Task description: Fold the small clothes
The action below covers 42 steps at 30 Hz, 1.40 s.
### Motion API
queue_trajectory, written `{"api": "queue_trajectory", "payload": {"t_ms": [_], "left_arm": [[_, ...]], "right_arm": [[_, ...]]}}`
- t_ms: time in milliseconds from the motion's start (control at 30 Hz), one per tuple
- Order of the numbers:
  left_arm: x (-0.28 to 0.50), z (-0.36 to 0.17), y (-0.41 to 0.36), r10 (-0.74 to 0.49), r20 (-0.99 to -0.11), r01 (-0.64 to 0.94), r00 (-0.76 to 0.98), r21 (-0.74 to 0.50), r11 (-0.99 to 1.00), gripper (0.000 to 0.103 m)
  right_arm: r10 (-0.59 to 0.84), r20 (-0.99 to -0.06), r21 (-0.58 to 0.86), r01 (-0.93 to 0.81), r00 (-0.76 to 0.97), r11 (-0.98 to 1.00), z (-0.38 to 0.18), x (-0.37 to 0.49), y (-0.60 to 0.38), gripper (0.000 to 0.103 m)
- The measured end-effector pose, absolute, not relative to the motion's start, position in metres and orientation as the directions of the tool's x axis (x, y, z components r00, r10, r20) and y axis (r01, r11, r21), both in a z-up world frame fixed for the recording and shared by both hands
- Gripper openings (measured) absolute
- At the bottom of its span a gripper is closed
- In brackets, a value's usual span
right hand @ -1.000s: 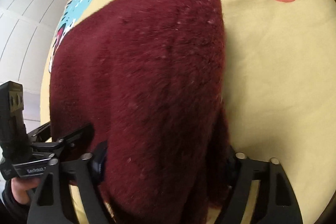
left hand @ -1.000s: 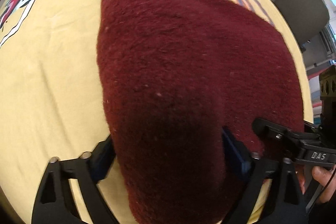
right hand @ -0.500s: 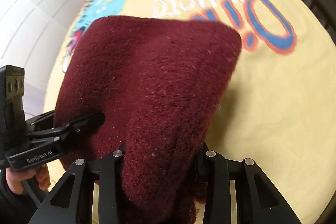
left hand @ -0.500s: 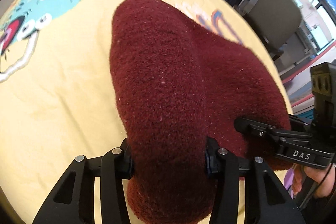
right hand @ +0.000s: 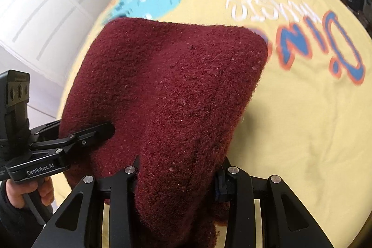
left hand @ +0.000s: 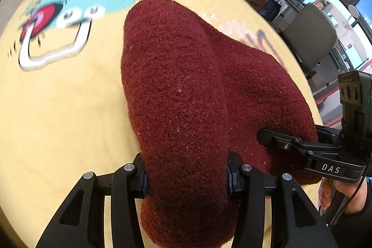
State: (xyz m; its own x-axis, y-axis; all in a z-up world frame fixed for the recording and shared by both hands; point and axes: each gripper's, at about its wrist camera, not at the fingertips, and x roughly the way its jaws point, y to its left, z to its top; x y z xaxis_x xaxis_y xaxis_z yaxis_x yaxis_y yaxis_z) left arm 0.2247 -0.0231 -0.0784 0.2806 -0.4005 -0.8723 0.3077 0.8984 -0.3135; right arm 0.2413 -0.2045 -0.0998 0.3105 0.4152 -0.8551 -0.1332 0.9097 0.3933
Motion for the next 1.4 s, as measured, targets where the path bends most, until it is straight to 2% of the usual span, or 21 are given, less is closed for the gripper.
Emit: {"api": "queue_trajectory", "payload": {"t_ms": [67,133,167,233,333,433,467,533,600,767,833,967,1067,1200,1400], "left_arm": [[0.225,-0.100,-0.017,-0.395,-0.883,0.271,0.254,-0.327,0.905,0.043],[0.221,-0.116,-0.010,-0.385,-0.888,0.249,0.251,-0.325,0.912,0.047],[0.218,-0.121,-0.007,-0.381,-0.887,0.241,0.259,-0.323,0.915,0.052],[0.218,-0.124,0.000,-0.376,-0.887,0.234,0.270,-0.318,0.919,0.063],[0.216,-0.121,0.003,-0.374,-0.892,0.204,0.254,-0.329,0.922,0.066],[0.207,-0.108,0.013,-0.340,-0.899,0.171,0.275,-0.302,0.938,0.074],[0.204,-0.102,0.013,-0.325,-0.900,0.169,0.289,-0.286,0.943,0.080],[0.193,-0.093,0.017,-0.306,-0.896,0.165,0.321,-0.265,0.950,0.102],[0.184,-0.088,0.019,-0.276,-0.899,0.155,0.339,-0.235,0.959,0.102],[0.169,-0.098,0.019,-0.215,-0.897,0.149,0.386,-0.169,0.974,0.102],[0.169,-0.108,0.018,-0.226,-0.894,0.143,0.386,-0.184,0.972,0.102],[0.168,-0.125,0.016,-0.184,-0.894,0.157,0.409,-0.130,0.979,0.103],[0.174,-0.138,0.017,-0.223,-0.894,0.135,0.389,-0.184,0.974,0.103],[0.171,-0.129,0.015,-0.223,-0.884,0.136,0.412,-0.182,0.974,0.102],[0.148,-0.090,0.016,-0.170,-0.871,0.102,0.462,-0.138,0.985,0.102]], "right_arm": [[0.397,-0.876,0.380,-0.115,0.276,0.918,-0.121,0.239,-0.195,0.040],[0.370,-0.894,0.354,-0.106,0.254,0.929,-0.140,0.238,-0.188,0.048],[0.362,-0.898,0.348,-0.101,0.249,0.932,-0.146,0.238,-0.187,0.051],[0.368,-0.894,0.356,-0.093,0.255,0.930,-0.148,0.243,-0.189,0.061],[0.351,-0.894,0.336,-0.102,0.278,0.936,-0.142,0.252,-0.197,0.074],[0.314,-0.893,0.292,-0.118,0.323,0.949,-0.125,0.245,-0.200,0.081],[0.308,-0.888,0.281,-0.127,0.341,0.951,-0.122,0.239,-0.202,0.082],[0.293,-0.885,0.257,-0.146,0.362,0.955,-0.117,0.224,-0.206,0.091],[0.266,-0.888,0.222,-0.156,0.376,0.962,-0.114,0.212,-0.211,0.103],[0.216,-0.868,0.170,-0.140,0.448,0.975,-0.116,0.189,-0.225,0.103],[0.204,-0.869,0.172,-0.112,0.452,0.979,-0.126,0.188,-0.231,0.103],[0.177,-0.880,0.153,-0.089,0.441,0.984,-0.144,0.181,-0.246,0.103],[0.190,-0.879,0.171,-0.083,0.437,0.982,-0.156,0.178,-0.253,0.103],[0.194,-0.873,0.181,-0.072,0.448,0.981,-0.153,0.171,-0.255,0.103],[0.167,-0.846,0.152,-0.070,0.507,0.986,-0.114,0.150,-0.259,0.103]]}}
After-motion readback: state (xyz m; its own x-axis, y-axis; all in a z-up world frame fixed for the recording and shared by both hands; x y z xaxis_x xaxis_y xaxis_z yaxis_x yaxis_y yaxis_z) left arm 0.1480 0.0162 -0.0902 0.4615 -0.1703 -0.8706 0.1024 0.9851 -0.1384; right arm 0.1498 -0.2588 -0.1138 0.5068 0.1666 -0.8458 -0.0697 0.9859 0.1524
